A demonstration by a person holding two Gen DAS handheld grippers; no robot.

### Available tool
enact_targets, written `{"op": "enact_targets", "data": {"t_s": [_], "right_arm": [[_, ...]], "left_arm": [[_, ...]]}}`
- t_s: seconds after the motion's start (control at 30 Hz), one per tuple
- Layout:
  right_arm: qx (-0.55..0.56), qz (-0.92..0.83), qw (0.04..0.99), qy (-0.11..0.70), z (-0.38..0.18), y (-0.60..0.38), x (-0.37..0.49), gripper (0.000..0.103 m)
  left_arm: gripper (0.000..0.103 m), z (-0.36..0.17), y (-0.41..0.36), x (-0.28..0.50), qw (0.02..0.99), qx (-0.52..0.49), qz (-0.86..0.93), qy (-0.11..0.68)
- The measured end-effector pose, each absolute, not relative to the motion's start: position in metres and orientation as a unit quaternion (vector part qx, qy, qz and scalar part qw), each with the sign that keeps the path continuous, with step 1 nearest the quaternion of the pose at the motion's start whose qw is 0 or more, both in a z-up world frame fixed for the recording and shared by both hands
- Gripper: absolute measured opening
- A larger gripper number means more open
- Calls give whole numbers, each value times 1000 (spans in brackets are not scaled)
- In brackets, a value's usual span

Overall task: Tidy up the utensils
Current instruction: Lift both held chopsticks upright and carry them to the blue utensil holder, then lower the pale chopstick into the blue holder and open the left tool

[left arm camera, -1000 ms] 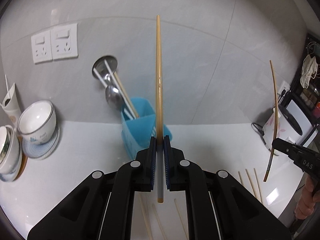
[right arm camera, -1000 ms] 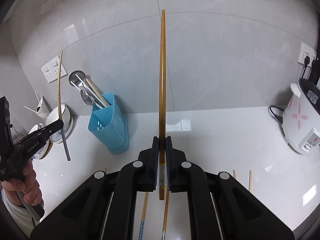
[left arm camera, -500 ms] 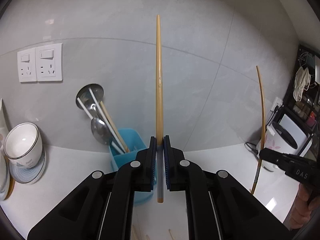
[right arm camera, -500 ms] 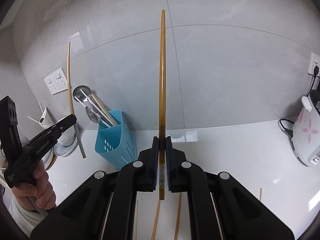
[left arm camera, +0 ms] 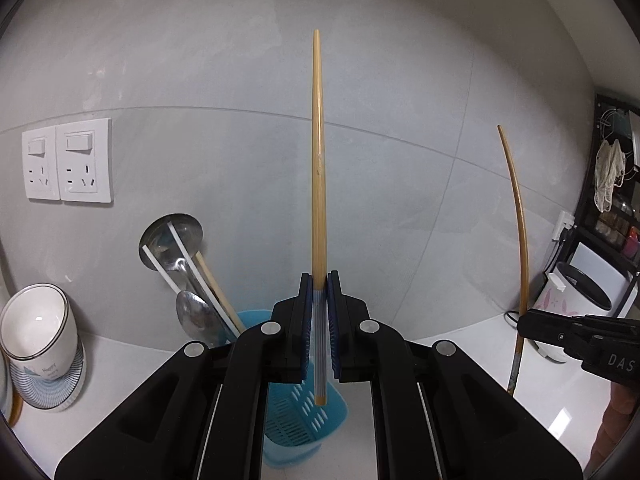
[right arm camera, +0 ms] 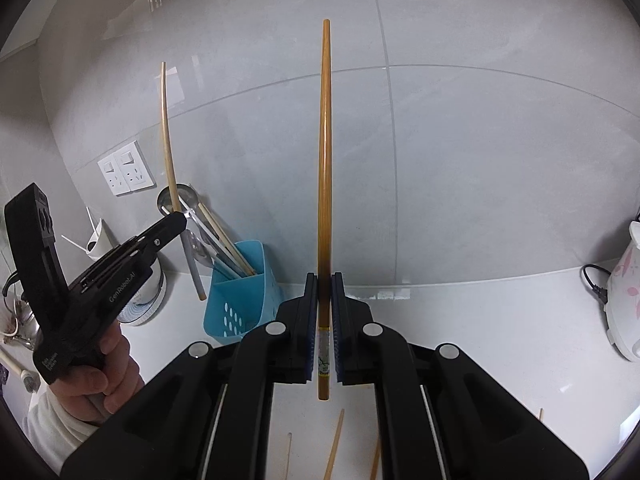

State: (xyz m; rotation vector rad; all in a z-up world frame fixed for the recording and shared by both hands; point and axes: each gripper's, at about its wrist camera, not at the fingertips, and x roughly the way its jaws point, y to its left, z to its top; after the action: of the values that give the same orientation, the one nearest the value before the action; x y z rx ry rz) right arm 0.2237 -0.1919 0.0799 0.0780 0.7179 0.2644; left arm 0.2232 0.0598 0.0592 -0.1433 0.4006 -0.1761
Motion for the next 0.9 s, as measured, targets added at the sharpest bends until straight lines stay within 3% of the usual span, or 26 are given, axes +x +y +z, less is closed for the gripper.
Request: {"op": "enact_targets", "data": {"t_s": [0.9], "right_arm": [[41,136,910,389,50,-175,243,6]], "left_arm": [[7,-22,54,264,963,-48,-58,259]]}}
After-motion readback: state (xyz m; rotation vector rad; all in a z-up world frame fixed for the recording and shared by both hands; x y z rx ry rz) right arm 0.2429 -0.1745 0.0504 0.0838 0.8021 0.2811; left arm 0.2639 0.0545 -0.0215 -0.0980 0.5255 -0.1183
